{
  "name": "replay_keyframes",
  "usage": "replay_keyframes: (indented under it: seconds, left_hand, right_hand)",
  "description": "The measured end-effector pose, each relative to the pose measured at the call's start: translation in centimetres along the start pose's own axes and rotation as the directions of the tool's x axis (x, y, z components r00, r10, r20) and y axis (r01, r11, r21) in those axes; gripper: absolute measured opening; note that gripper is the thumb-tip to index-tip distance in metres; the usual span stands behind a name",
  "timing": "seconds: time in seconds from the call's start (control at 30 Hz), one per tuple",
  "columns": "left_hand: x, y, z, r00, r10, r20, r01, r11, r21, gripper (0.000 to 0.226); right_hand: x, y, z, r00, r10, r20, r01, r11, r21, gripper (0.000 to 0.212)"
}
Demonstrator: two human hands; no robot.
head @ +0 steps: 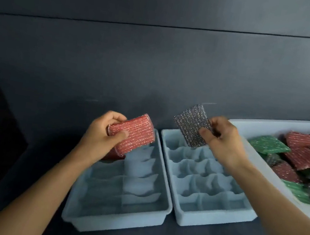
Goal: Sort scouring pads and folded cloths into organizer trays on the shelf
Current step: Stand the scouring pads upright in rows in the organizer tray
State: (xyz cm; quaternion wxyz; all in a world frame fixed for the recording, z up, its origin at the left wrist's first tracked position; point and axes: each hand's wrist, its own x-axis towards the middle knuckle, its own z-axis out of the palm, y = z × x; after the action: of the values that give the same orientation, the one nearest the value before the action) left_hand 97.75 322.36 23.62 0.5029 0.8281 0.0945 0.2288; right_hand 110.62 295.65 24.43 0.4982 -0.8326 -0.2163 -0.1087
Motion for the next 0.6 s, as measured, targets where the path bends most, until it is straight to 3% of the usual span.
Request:
replay_keyframes:
  seconds: [0.17,0.37,0.6]
  left_hand:
    - [-0.4,-3.8,-5.6,0.995,-0.072,0.062,0.066,0.993,0.099,0.017]
    - [0.5,-6.8,-5.0,0.998,-0.037,0.047,0.025,0.974,0.226,0.013]
    - [1.7,-8.7,-4.3,0.995,0.031,0.091,-0.079,0.799,0.597,0.017]
  right_hand:
    - [-1.0,-2.3,5.3,0.997,-0.019,0.071,0.008,0.989,0.151,0.018]
    - [-1.6,-4.0,8.9,0.993,-0.025,0.115,0.0,0.977,0.212,0.014]
    - [-1.7,-4.4,9.5,0.995,-0.043,0.088,0.024,0.978,0.208,0.018]
